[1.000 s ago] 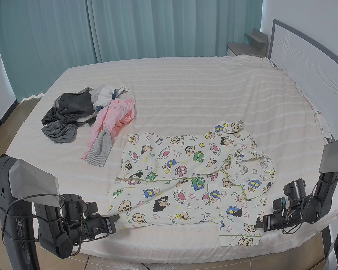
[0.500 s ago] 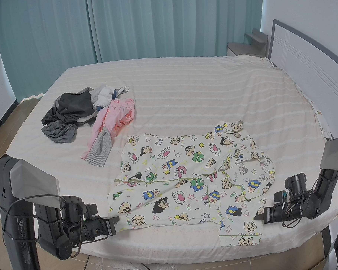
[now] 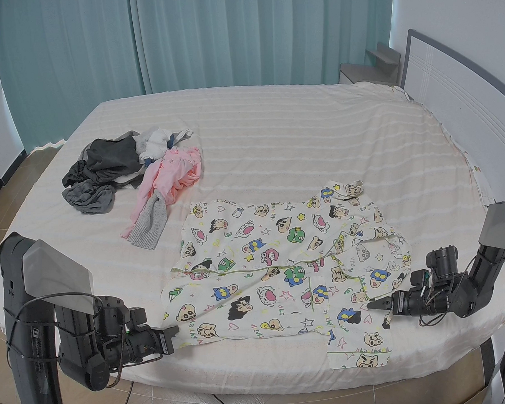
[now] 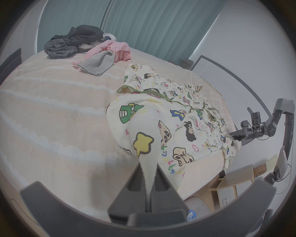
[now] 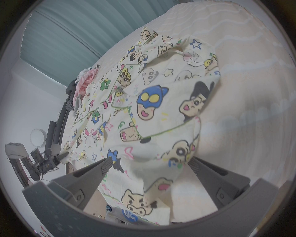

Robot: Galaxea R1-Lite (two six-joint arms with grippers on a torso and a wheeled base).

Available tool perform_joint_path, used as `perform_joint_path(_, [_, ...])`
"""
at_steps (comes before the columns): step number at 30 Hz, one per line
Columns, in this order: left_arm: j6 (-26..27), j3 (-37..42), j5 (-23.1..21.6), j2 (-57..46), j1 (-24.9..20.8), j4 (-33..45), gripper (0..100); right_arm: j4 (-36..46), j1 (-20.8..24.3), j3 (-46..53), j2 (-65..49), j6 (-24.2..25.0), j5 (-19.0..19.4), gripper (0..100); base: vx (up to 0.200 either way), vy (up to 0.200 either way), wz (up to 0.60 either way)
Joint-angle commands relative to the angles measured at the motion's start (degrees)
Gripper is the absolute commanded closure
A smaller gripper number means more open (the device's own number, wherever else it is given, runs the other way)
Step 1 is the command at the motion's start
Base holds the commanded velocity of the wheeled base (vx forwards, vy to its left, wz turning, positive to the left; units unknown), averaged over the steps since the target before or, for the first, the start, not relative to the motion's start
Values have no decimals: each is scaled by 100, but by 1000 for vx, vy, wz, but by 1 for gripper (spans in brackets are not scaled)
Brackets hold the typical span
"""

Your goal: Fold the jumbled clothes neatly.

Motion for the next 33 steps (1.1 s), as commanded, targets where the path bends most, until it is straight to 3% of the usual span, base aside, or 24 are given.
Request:
perform_joint_path(1, [-4, -17, 3, 50, 2, -102, 100, 38, 60, -257, 176, 61, -12, 0, 0, 0, 0])
perform_joint_path(18, [-100, -289, 249, -249, 81, -102, 100, 29, 438, 16, 264, 8, 102, 0, 0, 0, 0])
perform_joint_path(25, [-100, -237, 258, -249, 46, -102, 100, -6, 517, 376, 273, -616, 647, 0, 0, 0, 0])
perform_joint_path(33, [-92, -228, 258, -302, 37, -102, 100, -33, 790, 253, 510, -774, 673, 0, 0, 0, 0])
